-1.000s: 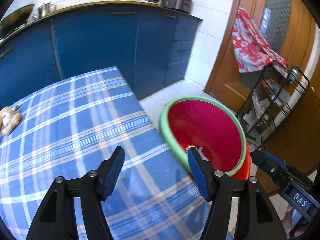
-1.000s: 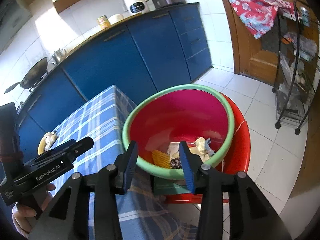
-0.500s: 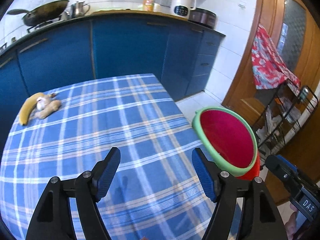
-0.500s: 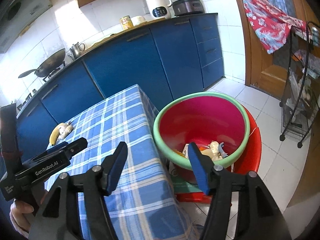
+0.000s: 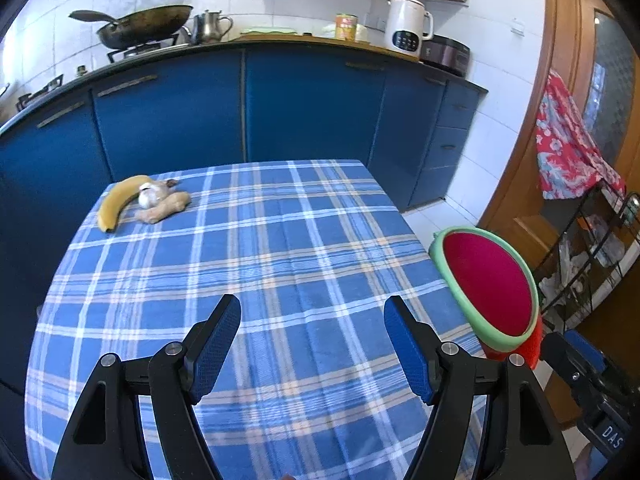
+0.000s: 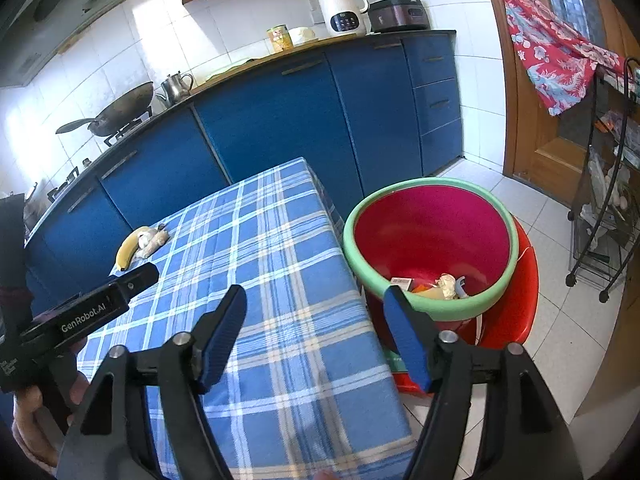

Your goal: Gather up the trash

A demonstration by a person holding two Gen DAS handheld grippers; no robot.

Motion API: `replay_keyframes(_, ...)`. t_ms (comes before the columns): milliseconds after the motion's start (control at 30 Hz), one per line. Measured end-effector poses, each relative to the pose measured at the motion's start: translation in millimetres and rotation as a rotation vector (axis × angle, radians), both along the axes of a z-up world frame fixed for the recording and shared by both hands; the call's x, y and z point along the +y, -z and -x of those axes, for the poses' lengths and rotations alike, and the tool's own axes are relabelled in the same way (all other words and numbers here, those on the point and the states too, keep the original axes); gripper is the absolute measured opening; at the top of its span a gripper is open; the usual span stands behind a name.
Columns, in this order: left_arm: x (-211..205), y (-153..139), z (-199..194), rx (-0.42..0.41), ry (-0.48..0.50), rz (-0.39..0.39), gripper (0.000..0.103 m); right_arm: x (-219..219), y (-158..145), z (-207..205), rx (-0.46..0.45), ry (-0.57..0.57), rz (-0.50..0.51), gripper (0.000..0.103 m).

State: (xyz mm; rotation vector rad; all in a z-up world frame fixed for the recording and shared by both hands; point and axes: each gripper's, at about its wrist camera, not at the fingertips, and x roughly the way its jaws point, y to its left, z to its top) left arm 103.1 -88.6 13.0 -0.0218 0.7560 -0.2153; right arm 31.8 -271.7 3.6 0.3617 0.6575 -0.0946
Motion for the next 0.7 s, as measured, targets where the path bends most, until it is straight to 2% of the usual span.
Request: replay_keyframes(700,21,-10,19,-0.027,-0.063,0.0,0.075,22,-11,12,-0.039,-0.038,0.036,0.073)
